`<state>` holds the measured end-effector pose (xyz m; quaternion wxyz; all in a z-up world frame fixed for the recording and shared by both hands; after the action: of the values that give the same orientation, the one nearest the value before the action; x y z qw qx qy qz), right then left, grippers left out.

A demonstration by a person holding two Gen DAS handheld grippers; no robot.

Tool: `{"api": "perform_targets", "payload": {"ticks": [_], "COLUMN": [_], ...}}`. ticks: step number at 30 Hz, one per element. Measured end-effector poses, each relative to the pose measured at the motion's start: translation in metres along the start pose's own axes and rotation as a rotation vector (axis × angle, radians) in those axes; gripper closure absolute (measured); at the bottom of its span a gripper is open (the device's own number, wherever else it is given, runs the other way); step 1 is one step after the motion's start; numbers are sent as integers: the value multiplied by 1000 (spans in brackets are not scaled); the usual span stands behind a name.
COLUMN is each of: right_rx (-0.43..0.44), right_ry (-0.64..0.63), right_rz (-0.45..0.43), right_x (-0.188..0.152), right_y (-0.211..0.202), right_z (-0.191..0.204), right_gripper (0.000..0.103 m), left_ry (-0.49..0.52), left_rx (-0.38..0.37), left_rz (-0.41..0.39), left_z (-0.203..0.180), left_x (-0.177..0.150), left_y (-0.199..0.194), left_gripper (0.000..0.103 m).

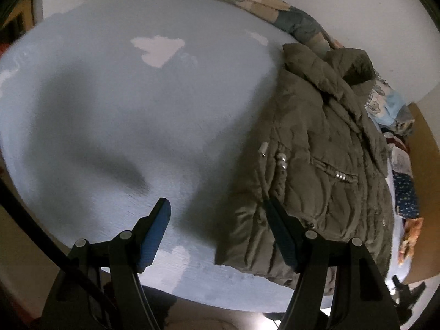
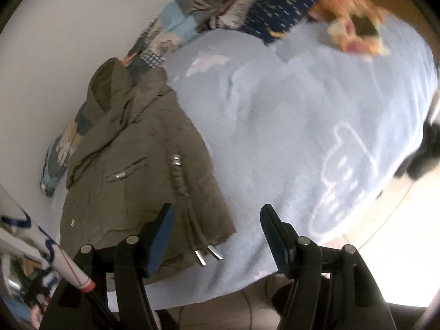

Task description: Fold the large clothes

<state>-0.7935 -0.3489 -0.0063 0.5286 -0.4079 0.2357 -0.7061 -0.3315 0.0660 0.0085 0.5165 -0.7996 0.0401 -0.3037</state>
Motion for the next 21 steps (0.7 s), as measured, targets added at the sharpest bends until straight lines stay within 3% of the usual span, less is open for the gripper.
{"api": "perform_targets", "payload": {"ticks": [12, 17, 21], "right_rx": [21, 35, 49], "right_ry": [54, 74, 44], "right_rz": [66, 82, 92], "right_x": [-3, -5, -9], "right_y": [31, 48, 60], "right_z": [3, 5, 14], "right_gripper": [30, 30, 31], "left_ry": [-111, -67, 61], "left_rx": [-108, -170, -119], "left_rz": [18, 8, 13], "left_z": [5, -13, -38], "left_x": [-6, -5, -5], "left_y": [19, 25, 32], "left_gripper": [32, 32, 40]}}
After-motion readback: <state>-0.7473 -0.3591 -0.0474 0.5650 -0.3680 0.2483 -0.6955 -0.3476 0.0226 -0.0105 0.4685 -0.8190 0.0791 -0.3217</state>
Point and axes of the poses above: each gripper's, at about its wrist camera, not at the fingertips, and y roughly the way its jaws point, z to its left, x to its top, the point moved 4 cm from there along y, roughly the way its jaws point, and after that the axes turned 12 degrees about y, right-handed, at the moved point
